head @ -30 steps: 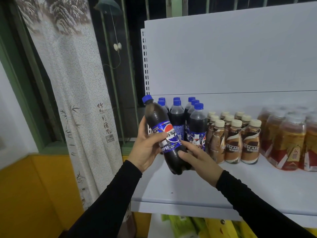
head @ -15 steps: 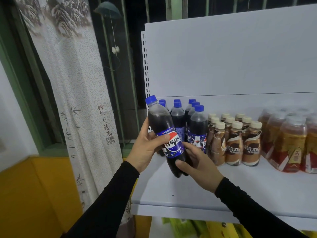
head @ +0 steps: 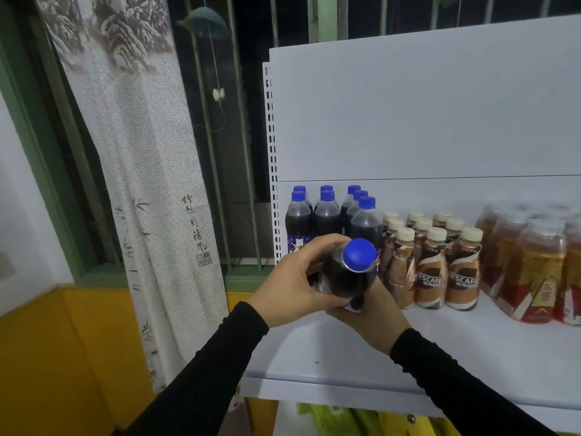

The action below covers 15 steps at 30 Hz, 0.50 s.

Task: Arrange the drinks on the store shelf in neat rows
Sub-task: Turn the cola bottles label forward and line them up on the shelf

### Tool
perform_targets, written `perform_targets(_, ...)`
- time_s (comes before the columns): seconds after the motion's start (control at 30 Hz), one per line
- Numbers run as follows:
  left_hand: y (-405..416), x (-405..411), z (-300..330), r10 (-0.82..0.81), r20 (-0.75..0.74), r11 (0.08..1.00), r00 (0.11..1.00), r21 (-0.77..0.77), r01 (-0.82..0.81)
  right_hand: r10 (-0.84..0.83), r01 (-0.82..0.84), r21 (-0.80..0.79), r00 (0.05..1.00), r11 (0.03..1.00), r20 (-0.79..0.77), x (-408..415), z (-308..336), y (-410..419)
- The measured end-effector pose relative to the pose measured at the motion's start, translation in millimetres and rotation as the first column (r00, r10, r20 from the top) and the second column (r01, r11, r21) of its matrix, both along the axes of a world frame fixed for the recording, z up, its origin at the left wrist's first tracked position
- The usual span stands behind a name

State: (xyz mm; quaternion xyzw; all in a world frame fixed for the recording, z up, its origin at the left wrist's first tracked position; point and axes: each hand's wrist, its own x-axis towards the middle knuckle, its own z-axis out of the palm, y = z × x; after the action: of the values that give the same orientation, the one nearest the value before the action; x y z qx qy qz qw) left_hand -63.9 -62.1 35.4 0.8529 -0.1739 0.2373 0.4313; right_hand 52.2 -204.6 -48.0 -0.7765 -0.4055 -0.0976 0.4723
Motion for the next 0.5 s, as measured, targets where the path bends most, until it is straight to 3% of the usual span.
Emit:
perform_targets(0.17,1,4,-3,0.032,-0.027,0.995,0.999,-0.097,-0.035,0.003,-0.003,0.017,1.000,1.000,0.022,-1,-3,-11)
perform_targets(0.27,3,8,-4,0.037,-0.043,0.960,0.998,-0.276,-0.048,0.022,-0.024,0.034,0.999,0.999,0.044,-7,0,-22)
perform_targets(0.5,11,17,-26,0.020,-0.038,0.687,0.999,-0.725,-0.041,-0.041,0.036,0.059,0.995,0.998,0.091,-23,2,-41)
